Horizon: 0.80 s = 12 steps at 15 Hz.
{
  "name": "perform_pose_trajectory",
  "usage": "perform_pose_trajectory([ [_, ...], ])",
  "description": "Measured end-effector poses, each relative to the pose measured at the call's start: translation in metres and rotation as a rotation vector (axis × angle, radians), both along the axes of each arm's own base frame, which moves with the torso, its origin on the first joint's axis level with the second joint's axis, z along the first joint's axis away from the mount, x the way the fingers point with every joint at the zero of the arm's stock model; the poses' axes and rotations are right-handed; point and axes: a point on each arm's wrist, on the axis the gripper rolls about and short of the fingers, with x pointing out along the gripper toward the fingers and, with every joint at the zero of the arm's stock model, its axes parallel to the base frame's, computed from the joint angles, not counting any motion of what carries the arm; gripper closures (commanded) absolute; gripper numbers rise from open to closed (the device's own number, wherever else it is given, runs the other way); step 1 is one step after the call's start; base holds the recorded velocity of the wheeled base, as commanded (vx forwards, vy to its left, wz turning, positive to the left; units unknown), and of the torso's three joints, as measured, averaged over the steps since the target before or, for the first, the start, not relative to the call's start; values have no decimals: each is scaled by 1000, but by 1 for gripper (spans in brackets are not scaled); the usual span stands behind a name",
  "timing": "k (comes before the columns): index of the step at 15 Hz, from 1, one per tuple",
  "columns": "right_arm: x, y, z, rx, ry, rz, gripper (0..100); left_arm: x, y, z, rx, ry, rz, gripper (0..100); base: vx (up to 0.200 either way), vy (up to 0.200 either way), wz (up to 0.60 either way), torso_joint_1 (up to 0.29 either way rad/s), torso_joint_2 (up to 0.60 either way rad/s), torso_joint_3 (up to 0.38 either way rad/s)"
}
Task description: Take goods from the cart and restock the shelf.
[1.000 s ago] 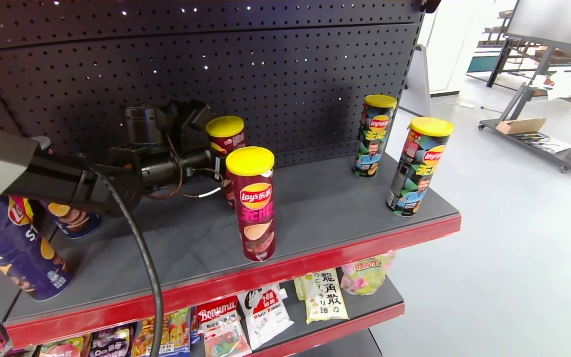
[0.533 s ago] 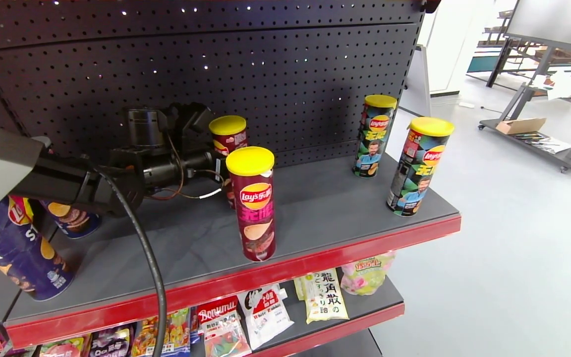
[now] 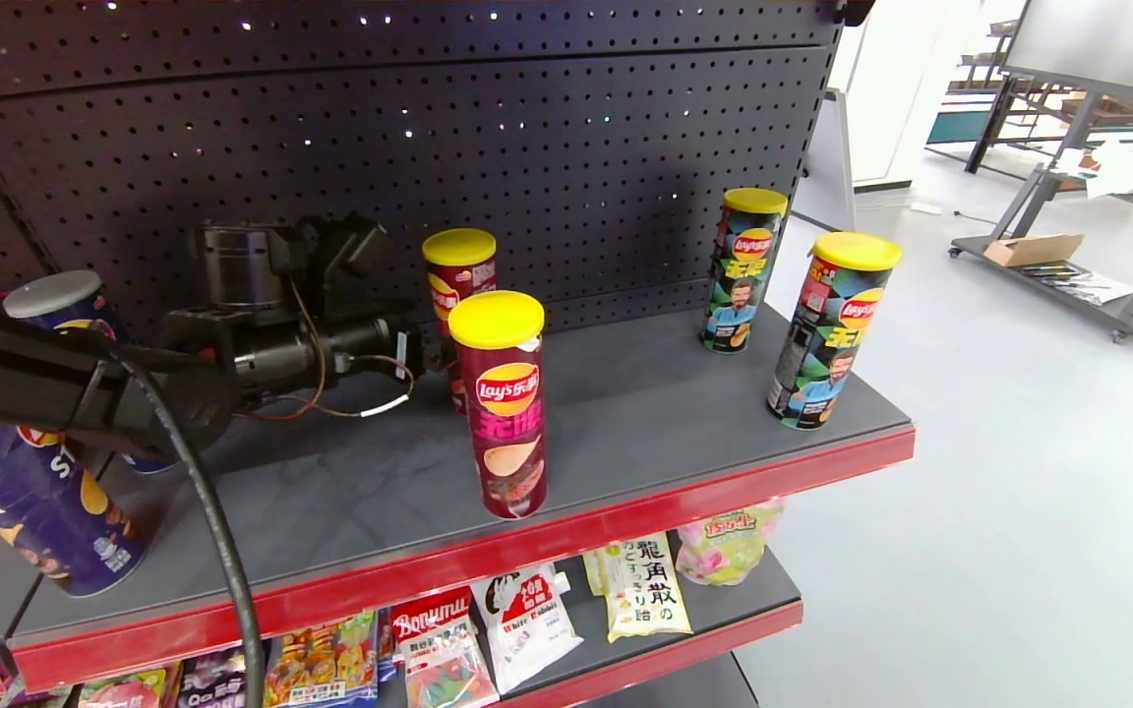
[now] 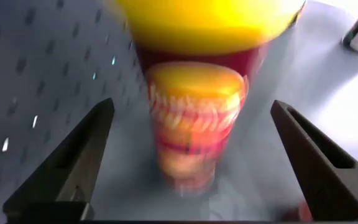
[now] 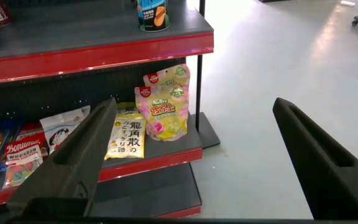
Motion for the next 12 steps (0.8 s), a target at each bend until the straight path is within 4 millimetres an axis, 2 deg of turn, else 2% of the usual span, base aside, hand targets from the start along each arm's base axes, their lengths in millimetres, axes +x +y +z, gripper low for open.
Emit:
perform_pose_trajectory([
  [2,0,0,0,0,0,0,0,-27,15,-7,12,54,24,0,0,0,0,0,0,0],
  [5,0,0,0,0,0,1,0,-82,31,-3,21,84,46,0,0,0,0,0,0,0],
  [12,0,0,0,0,0,1,0,-249,65,21,5,141,72,0,0,0,0,0,0,0],
])
